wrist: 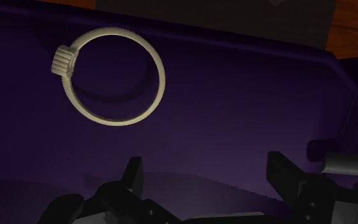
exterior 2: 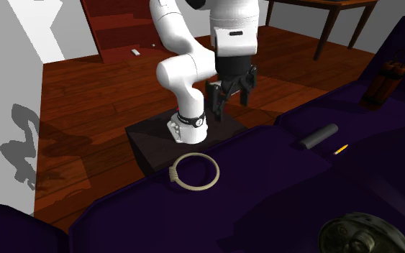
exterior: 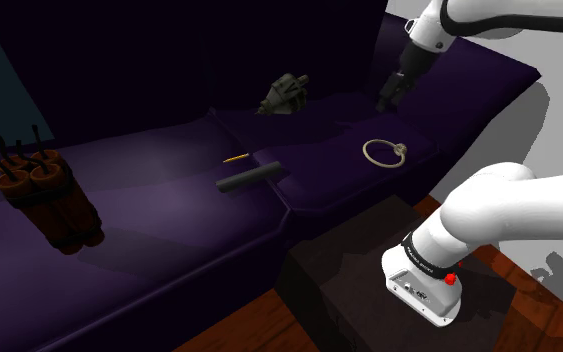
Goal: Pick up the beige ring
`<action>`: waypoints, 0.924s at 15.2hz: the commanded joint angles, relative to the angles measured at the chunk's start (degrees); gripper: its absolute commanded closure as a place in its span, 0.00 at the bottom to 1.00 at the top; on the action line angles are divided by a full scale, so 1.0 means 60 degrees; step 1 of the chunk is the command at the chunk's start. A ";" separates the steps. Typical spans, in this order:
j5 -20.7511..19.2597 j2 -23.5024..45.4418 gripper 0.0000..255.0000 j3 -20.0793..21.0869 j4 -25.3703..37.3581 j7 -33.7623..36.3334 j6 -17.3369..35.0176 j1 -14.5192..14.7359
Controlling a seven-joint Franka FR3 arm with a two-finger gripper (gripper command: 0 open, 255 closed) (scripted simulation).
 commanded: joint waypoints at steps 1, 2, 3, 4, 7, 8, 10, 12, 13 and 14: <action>-0.0282 0.0274 0.00 -0.0379 -0.0233 -0.0486 0.0416 -0.0109; -0.0429 0.0383 0.00 -0.0577 -0.0350 -0.0731 0.0597 -0.0179; -0.0576 0.0510 0.00 -0.0778 -0.0455 -0.0976 0.0785 -0.0248; -0.0723 0.0655 0.00 -0.0982 -0.0547 -0.1221 0.0979 -0.0315; -0.1146 0.1196 0.00 -0.1604 -0.0743 -0.1960 0.1601 -0.0503; -0.1278 0.1412 0.00 -0.1817 -0.0782 -0.2208 0.1821 -0.0556; -0.1520 0.1897 0.00 -0.2249 -0.0818 -0.2706 0.2277 -0.0644; -0.1720 0.2449 0.00 -0.2689 -0.0799 -0.3213 0.2752 -0.0700; -0.1799 0.2750 0.00 -0.2912 -0.0769 -0.3472 0.2996 -0.0715; -0.1861 0.3066 0.00 -0.3138 -0.0725 -0.3737 0.3242 -0.0718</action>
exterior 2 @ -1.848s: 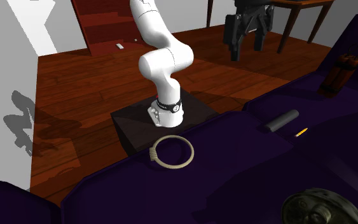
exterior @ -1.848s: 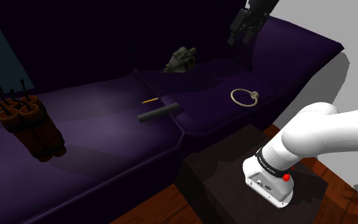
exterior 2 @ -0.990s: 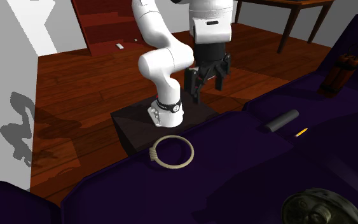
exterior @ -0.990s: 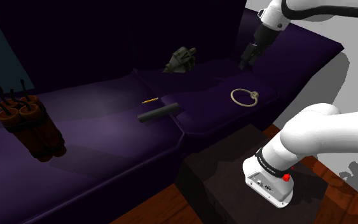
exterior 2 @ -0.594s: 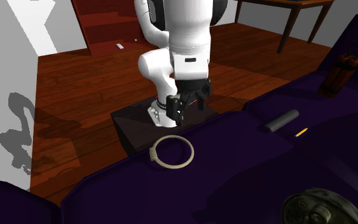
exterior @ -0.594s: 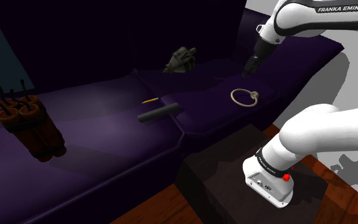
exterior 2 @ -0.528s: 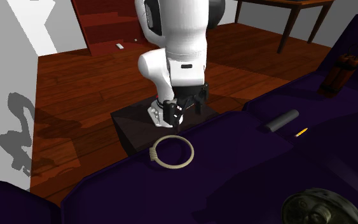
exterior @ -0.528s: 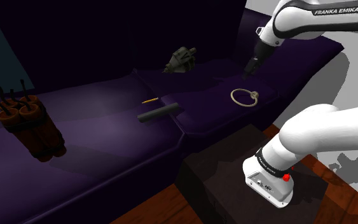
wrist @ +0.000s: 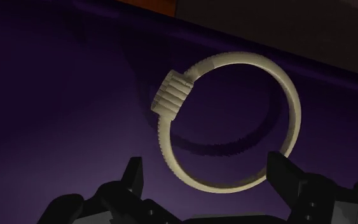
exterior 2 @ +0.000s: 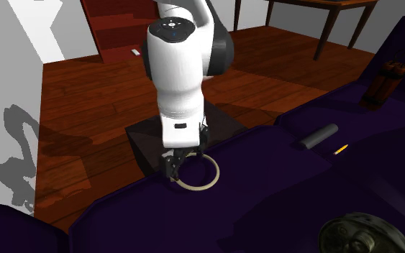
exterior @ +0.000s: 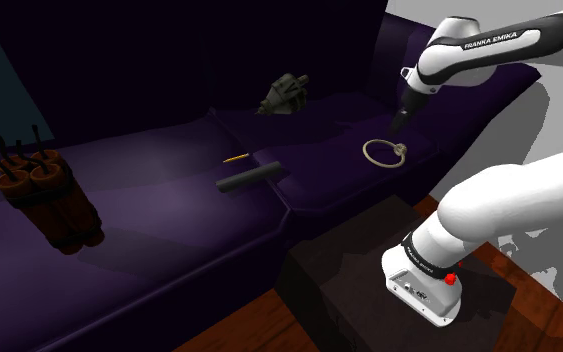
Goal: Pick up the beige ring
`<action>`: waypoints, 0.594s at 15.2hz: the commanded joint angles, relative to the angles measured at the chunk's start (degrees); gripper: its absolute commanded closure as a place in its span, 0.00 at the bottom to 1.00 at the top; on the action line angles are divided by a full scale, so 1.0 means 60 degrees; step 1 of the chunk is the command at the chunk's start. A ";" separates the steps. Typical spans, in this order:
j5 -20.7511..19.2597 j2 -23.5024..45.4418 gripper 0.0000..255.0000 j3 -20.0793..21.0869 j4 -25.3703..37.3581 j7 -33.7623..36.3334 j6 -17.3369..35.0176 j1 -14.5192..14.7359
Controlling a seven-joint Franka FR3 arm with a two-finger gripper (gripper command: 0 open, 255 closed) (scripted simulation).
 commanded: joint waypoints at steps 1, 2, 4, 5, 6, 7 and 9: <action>-0.0167 0.0549 0.00 -0.0473 0.0060 -0.0595 0.0446 -0.0067; -0.0183 0.0798 0.00 -0.0638 0.0109 -0.0797 0.0627 -0.0055; -0.0170 0.1007 0.00 -0.0729 -0.0017 -0.0833 0.0957 -0.0024; -0.0159 0.1117 0.00 -0.0774 -0.0077 -0.0853 0.1124 -0.0005; -0.0145 0.1231 0.00 -0.0821 -0.0134 -0.0875 0.1293 0.0015; -0.0128 0.1348 0.00 -0.0869 -0.0190 -0.0899 0.1463 0.0038; -0.0081 0.1596 0.00 -0.0966 -0.0294 -0.0955 0.1807 0.0089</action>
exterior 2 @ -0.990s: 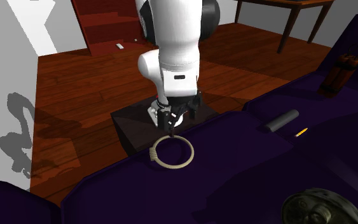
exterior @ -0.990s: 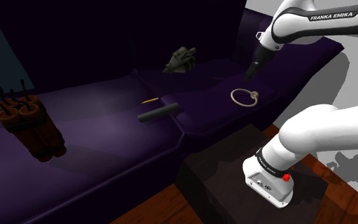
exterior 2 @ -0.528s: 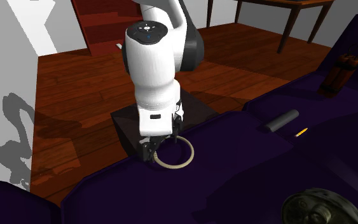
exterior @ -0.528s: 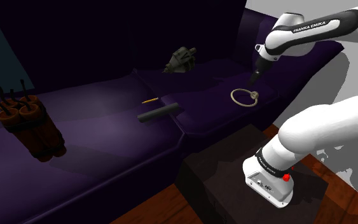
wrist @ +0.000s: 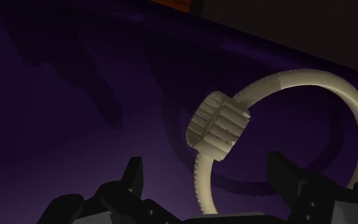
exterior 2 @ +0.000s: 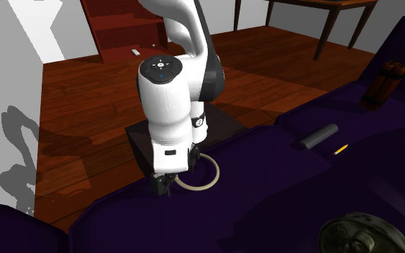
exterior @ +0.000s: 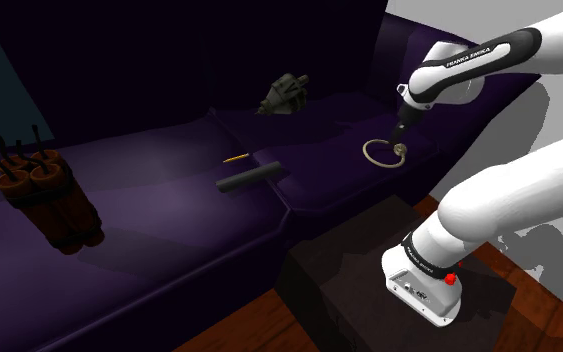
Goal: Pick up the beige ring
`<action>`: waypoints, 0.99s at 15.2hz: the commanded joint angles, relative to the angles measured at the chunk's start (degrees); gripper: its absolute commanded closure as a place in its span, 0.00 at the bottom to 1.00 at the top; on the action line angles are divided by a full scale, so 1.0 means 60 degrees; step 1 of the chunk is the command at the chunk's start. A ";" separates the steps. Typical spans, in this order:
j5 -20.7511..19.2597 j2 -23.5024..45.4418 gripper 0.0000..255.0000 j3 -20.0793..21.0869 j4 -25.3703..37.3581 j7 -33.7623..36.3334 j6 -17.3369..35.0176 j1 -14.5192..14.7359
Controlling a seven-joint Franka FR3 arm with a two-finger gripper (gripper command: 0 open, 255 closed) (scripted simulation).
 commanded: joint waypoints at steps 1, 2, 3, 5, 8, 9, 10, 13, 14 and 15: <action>0.0051 0.0227 0.00 -0.0093 -0.0057 -0.0067 0.0285 0.0048; 0.0050 0.0226 0.00 -0.0092 -0.0058 -0.0066 0.0284 0.0047; 0.0055 0.0244 1.00 -0.0104 -0.0045 -0.0082 0.0290 0.0049; 0.0060 0.0249 1.00 -0.0099 -0.0043 -0.0075 0.0292 0.0055; 0.0040 0.0154 1.00 -0.0020 -0.0085 0.0025 0.0234 0.0056; 0.0054 0.0180 1.00 -0.0036 -0.0055 0.0001 0.0231 0.0062; 0.0036 0.0133 1.00 -0.0013 -0.0079 0.0029 0.0209 0.0052; 0.0022 0.0100 1.00 -0.0043 -0.0008 -0.0036 0.0112 0.0020; -0.0001 -0.0025 1.00 0.0006 0.0044 -0.0008 -0.0061 -0.0007; -0.0021 -0.0145 1.00 0.0053 0.0098 0.0018 -0.0231 -0.0030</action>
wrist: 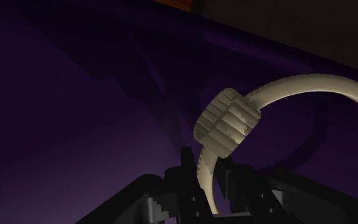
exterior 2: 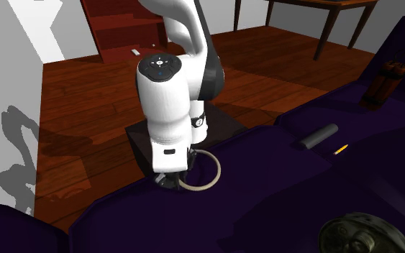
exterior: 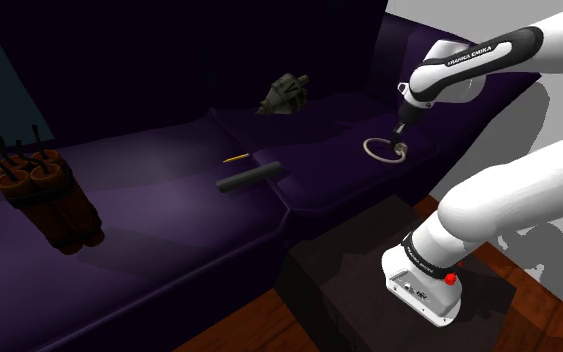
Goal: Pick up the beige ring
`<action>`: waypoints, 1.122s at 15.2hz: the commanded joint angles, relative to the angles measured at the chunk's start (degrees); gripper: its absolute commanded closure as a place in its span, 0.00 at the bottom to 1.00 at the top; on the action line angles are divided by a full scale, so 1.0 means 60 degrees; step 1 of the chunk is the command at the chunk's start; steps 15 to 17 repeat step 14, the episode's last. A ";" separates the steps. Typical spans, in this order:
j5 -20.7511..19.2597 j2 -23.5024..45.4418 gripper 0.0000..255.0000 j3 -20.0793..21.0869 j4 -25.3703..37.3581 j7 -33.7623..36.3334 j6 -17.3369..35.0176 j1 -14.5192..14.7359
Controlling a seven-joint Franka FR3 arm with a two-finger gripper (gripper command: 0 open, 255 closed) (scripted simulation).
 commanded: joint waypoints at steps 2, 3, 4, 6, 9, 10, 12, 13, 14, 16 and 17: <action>-0.0047 -0.0324 1.00 0.0136 0.0142 0.0076 -0.0495 -0.0059; -0.0057 -0.0433 1.00 0.0181 0.0203 0.0096 -0.0662 -0.0075; -0.0064 -0.0538 1.00 0.0226 0.0266 0.0113 -0.0827 -0.0091; -0.0070 -0.0735 1.00 0.0315 0.0398 0.0144 -0.1153 -0.0119; -0.0063 -0.1003 1.00 0.0443 0.0613 0.0181 -0.1630 -0.0149; -0.0058 -0.1086 1.00 0.0485 0.0688 0.0191 -0.1787 -0.0156; -0.0042 -0.1239 1.00 0.0566 0.0845 0.0208 -0.2095 -0.0168; -0.0041 -0.1253 1.00 0.0573 0.0856 0.0210 -0.2120 -0.0170; -0.0041 -0.1251 1.00 0.0573 0.0857 0.0209 -0.2119 -0.0170; -0.0041 -0.1251 1.00 0.0573 0.0857 0.0209 -0.2119 -0.0170; -0.0041 -0.1251 1.00 0.0573 0.0857 0.0209 -0.2119 -0.0170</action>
